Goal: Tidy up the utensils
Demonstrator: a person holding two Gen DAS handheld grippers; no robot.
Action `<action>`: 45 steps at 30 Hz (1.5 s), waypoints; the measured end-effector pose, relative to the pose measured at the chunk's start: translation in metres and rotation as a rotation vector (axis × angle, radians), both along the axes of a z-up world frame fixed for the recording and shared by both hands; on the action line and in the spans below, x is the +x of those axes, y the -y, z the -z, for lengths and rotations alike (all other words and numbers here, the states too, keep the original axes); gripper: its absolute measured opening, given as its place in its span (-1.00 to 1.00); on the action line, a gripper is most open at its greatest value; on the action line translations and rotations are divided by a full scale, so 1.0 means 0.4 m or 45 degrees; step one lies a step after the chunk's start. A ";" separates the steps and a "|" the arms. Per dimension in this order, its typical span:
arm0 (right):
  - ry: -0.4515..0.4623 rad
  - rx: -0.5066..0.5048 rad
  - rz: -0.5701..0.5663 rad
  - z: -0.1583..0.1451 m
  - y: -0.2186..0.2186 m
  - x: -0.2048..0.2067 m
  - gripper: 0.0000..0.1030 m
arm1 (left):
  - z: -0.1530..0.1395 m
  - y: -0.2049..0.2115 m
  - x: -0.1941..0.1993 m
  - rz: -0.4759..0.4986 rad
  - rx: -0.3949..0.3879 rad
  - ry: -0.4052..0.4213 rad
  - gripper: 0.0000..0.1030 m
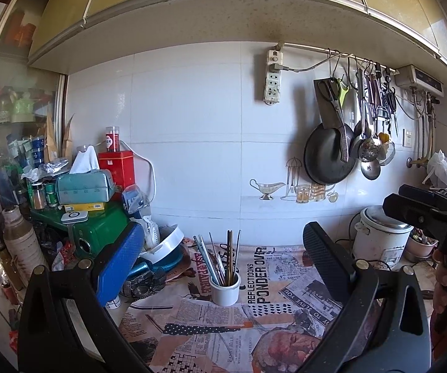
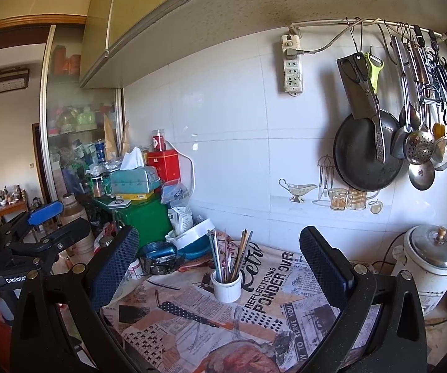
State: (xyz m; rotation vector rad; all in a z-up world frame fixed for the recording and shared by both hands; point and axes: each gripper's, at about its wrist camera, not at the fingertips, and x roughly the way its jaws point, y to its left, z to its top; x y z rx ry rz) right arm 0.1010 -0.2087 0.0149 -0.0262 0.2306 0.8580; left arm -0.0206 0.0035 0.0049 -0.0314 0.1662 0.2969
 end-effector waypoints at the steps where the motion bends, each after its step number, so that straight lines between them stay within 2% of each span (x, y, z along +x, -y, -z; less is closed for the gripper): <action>1: 0.001 0.000 0.001 0.001 -0.001 -0.001 0.99 | 0.000 -0.001 0.001 0.000 -0.001 0.000 0.99; 29: 0.014 -0.008 -0.012 -0.006 -0.024 -0.004 0.99 | -0.001 -0.009 -0.005 0.000 -0.040 0.032 0.99; 40: 0.014 -0.005 -0.007 -0.006 -0.024 -0.005 0.99 | -0.002 -0.014 -0.006 0.039 -0.070 0.029 0.99; 45: 0.010 -0.004 -0.005 -0.002 -0.025 0.000 0.99 | -0.003 -0.007 -0.003 0.062 -0.054 0.036 0.99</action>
